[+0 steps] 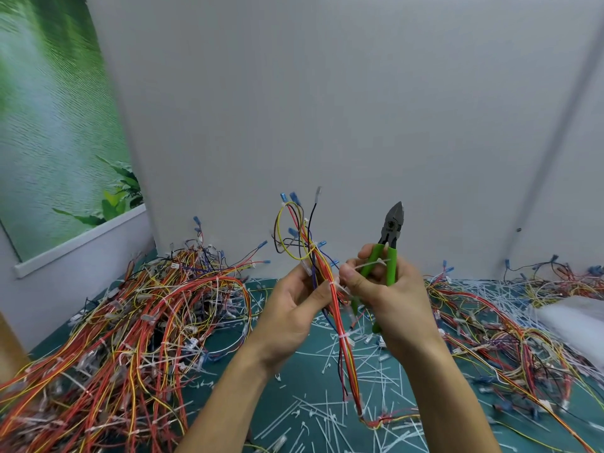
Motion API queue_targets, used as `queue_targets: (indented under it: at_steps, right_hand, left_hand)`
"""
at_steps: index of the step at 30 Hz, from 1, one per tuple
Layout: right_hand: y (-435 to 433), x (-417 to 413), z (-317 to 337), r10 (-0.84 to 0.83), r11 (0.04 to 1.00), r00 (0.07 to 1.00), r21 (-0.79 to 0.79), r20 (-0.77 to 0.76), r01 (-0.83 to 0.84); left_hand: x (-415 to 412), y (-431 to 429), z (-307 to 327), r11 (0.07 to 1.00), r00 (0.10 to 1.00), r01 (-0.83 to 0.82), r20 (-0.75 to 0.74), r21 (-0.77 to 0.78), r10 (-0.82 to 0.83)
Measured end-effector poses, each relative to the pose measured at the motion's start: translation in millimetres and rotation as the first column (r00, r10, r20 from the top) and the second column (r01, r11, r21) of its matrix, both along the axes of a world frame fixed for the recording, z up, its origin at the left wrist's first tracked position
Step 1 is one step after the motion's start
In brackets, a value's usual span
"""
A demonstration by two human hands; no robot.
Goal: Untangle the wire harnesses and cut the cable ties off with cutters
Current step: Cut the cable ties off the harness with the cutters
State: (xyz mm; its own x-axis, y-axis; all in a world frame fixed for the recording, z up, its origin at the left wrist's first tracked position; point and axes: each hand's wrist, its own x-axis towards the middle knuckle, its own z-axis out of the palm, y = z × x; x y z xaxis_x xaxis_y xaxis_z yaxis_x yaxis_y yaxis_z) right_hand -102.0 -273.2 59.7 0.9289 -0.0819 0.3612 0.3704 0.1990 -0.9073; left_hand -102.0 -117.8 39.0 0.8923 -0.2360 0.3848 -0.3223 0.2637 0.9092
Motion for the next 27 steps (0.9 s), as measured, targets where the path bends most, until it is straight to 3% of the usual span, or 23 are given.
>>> queue_targets:
  at_steps: [6, 12, 19, 23, 27]
  right_hand:
    - [-15.5, 2.0, 1.0, -0.098, 0.981, 0.992, -0.160, 0.085, 0.111]
    - [-25.5, 6.4, 0.2, -0.171, 0.938, 0.973, -0.276, 0.154, 0.209]
    - [-36.3, 5.7, 0.2, -0.037, 0.829, 0.979, -0.540, 0.203, 0.143]
    - [-41.1, 7.0, -0.5, -0.022, 0.775, 0.979, -0.616, 0.201, 0.144]
    - [-47.1, 6.0, -3.4, 0.061, 0.649, 0.984, -0.756, 0.168, 0.089]
  left_hand:
    - [-1.5, -2.6, 2.9, 0.998, 0.997, -0.033, 0.066, -0.062, 0.037]
    - [-1.6, 1.5, 6.5, 0.983, 0.985, 0.119, 0.142, -0.141, -0.099]
    - [1.6, 9.7, 4.3, 0.945, 0.965, 0.245, 0.151, -0.218, -0.215]
    - [1.7, 14.5, 5.2, 0.951, 0.967, 0.220, 0.176, -0.215, -0.184]
    - [1.2, 17.5, 10.0, 0.955, 0.972, 0.174, 0.197, -0.242, -0.128]
